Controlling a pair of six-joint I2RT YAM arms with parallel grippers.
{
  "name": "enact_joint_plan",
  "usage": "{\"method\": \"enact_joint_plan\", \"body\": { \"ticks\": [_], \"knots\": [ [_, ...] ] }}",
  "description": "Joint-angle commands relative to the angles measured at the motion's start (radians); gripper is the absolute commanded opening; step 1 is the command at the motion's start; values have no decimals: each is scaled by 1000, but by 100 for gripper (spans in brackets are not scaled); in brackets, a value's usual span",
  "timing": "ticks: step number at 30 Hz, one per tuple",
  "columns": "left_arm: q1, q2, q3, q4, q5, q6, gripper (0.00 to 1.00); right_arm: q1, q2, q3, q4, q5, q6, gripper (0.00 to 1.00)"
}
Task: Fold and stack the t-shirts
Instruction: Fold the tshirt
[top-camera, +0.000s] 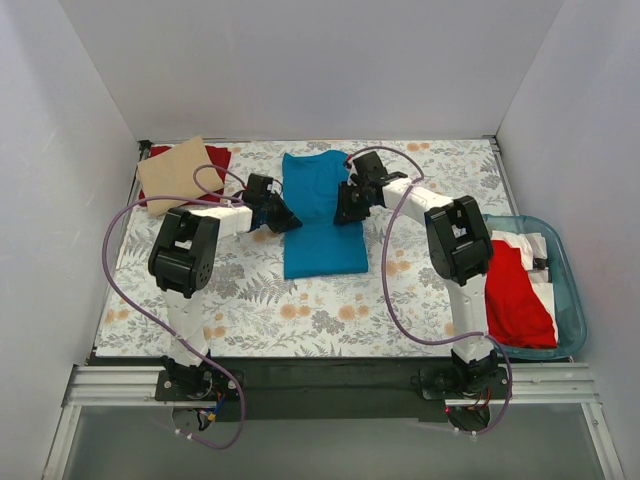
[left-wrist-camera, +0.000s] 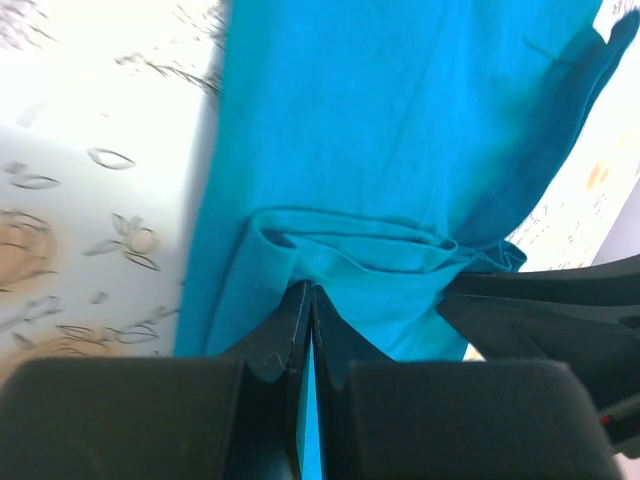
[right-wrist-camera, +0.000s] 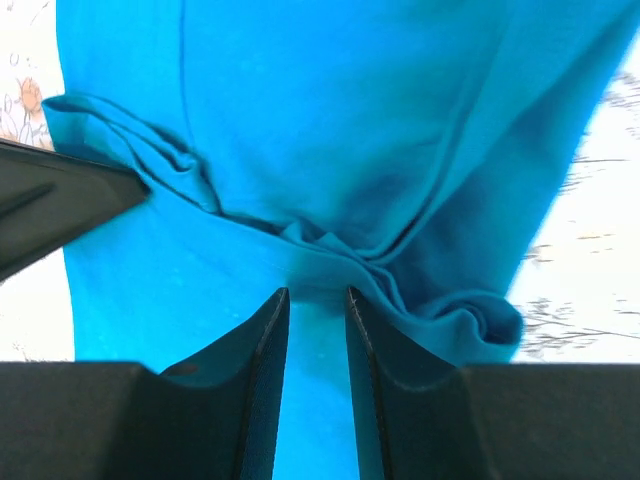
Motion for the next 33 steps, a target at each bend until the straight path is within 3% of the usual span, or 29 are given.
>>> {"method": "enact_joint_plan", "body": {
  "ticks": [1,21,33],
  "knots": [
    [21,-29,-35,25,-21,-13,0,-35,11,-1,7,-6,-3,36],
    [47,-35,-35,20,-1,1,0,-199,-15,-150,181,-270,19,38],
    [53,-35,6,8,20,18,0,-251,54,-181,391,-583,101,41]
  ]
}}
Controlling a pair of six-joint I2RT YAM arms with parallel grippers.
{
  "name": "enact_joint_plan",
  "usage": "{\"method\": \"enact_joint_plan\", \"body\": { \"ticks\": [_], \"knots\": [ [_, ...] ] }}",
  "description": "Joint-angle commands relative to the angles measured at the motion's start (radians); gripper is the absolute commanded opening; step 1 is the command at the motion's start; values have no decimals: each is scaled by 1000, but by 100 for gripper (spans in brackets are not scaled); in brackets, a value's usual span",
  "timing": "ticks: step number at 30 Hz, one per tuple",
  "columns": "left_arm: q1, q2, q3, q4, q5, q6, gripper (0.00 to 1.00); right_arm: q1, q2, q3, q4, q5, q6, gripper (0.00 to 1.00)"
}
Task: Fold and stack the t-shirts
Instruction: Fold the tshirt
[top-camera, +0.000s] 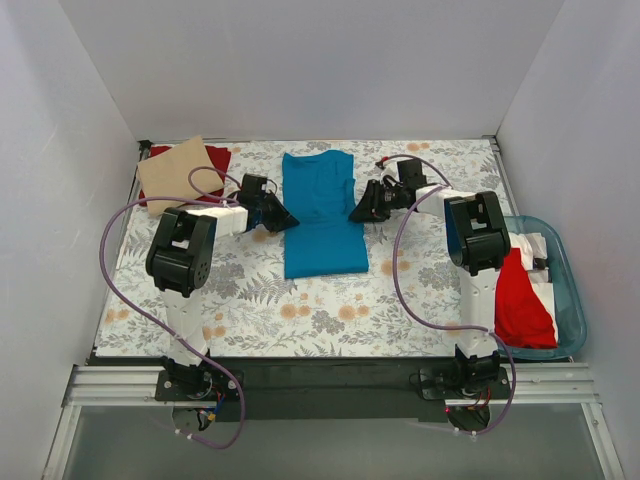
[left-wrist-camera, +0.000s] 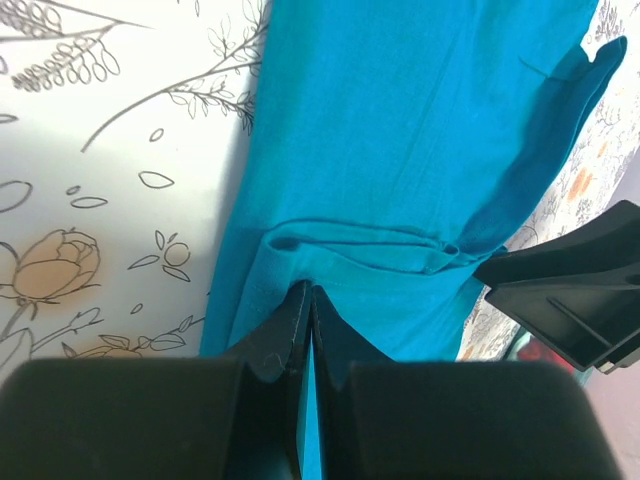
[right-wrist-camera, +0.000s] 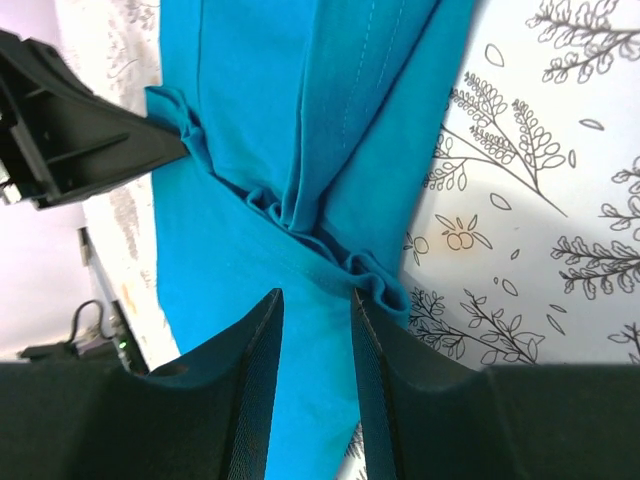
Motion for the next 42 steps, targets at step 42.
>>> {"method": "enact_joint_plan", "body": {
  "ticks": [42],
  "knots": [
    [25,-239,12,-107,52,93,0,64,212,270,181,156,273,16]
  ]
}}
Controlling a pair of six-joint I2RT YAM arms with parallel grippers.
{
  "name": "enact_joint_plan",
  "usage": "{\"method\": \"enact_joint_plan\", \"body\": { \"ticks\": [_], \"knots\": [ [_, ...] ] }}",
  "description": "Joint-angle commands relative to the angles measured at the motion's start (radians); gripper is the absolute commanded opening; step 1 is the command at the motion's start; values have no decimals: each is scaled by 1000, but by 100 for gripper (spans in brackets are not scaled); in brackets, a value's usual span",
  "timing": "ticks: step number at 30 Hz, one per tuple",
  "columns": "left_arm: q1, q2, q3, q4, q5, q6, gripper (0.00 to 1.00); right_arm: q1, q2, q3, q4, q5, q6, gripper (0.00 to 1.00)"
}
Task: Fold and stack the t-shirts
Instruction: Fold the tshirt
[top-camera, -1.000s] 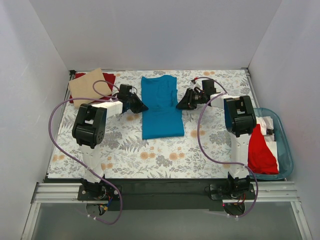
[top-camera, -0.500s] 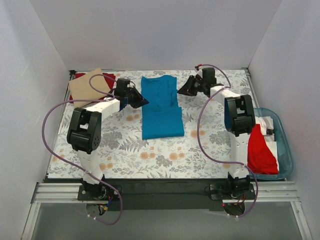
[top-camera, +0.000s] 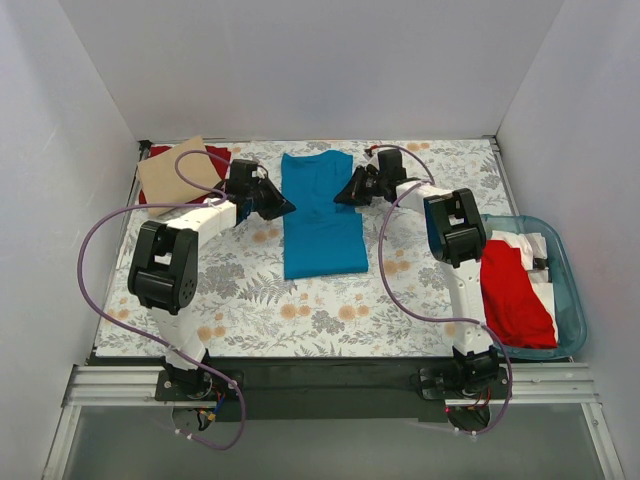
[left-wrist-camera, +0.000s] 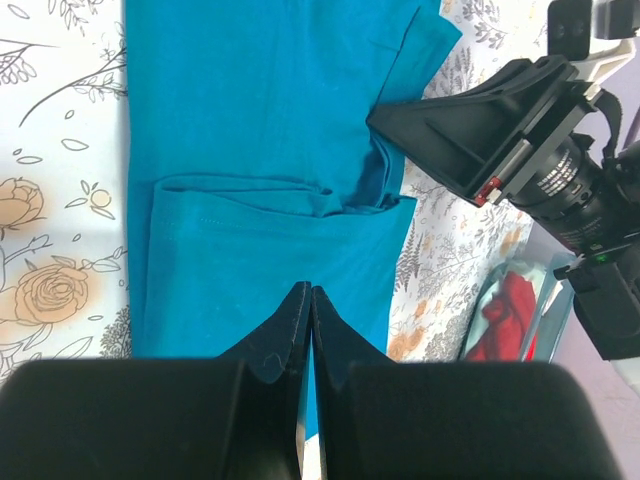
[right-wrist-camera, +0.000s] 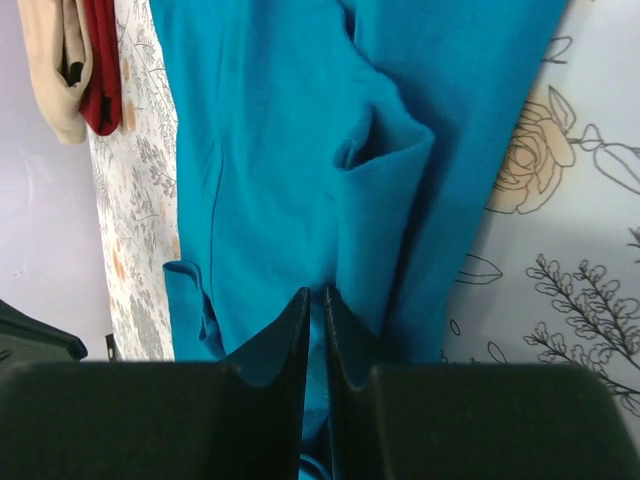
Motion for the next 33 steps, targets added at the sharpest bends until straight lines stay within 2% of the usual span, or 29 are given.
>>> {"method": "enact_joint_plan", "body": {
  "ticks": [1,6,9,13,15,19,21,25,33],
  "knots": [
    [12,-60,-5,-18,4,20,0,7,8,16,13,32,5,16],
    [13,-59,-5,-23,-2,28,0,6,-20,-12,4,63,-27,16],
    [13,-57,-9,-23,0,34,0,6,-31,23,5,36,-48,22],
    [13,-79,-31,-23,0,39,1,-5,-51,104,2,-18,-59,35],
    [13,-105,-58,-21,-2,39,4,-16,-74,127,1,-27,-56,40],
    [13,-157,-124,-10,26,23,4,-31,-156,95,-28,-27,-54,43],
    [12,-193,-158,-3,43,3,5,-34,-225,46,-42,-20,-54,43],
    [-2,-253,-242,5,64,-6,5,-21,-385,-214,-44,-44,-54,35],
    [-83,-303,-411,81,116,-29,5,70,-649,-656,-15,-23,-105,34]
  ]
}}
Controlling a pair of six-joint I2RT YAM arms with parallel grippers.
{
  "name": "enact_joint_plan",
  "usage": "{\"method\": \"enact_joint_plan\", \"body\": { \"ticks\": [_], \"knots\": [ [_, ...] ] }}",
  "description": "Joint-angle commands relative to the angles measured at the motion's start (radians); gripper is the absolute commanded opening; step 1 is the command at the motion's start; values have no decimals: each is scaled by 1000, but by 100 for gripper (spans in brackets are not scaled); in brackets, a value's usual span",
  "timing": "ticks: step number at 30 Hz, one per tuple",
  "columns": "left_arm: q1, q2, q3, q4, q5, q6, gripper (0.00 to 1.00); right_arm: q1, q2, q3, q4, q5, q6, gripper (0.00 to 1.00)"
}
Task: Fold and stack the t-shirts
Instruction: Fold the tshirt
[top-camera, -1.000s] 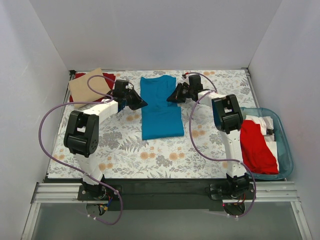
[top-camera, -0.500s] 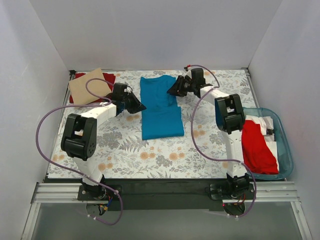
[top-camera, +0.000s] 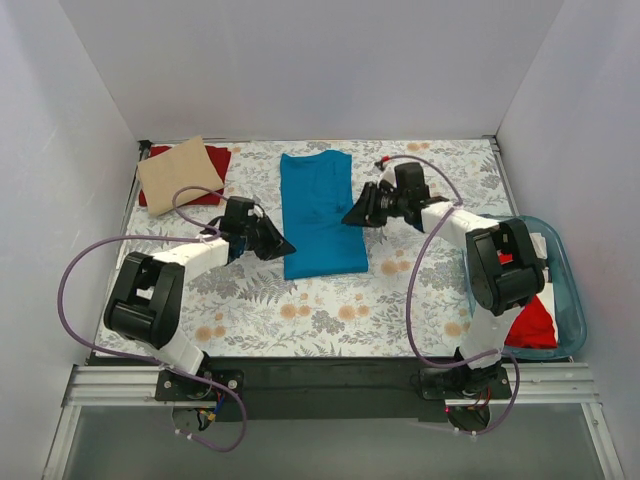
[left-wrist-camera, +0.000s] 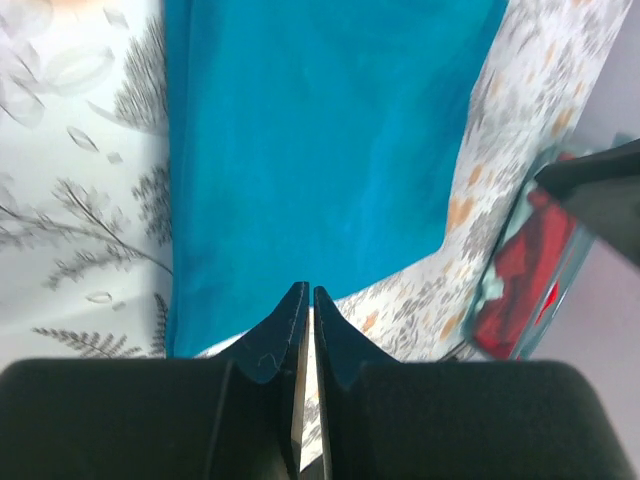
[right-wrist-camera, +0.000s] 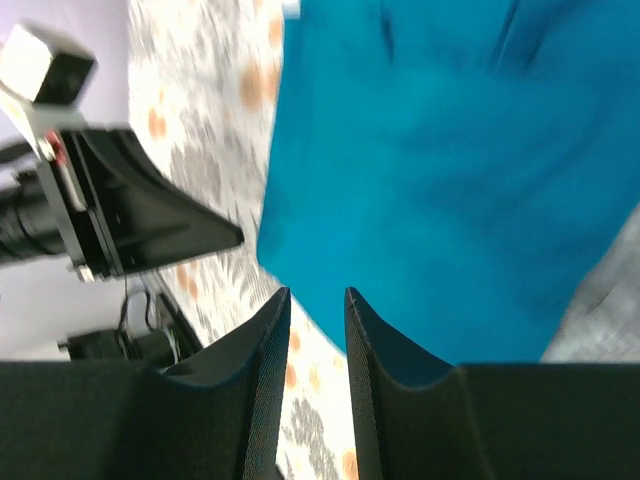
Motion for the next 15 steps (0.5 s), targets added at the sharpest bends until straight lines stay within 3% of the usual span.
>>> {"method": "enact_joint_plan", "body": {
  "ticks": [1,8,15],
  "knots": [
    [-46,-44,-39,59,52,-18,5,35,-85,-141,20,-15,-26,34],
    [-112,10,-49,193,80,-88,5,123,-92,-221,55,-48,-13,34],
    [-149,85,-57,271,104,-110,5,134,-52,-259,80,-41,-10,33]
  ]
}}
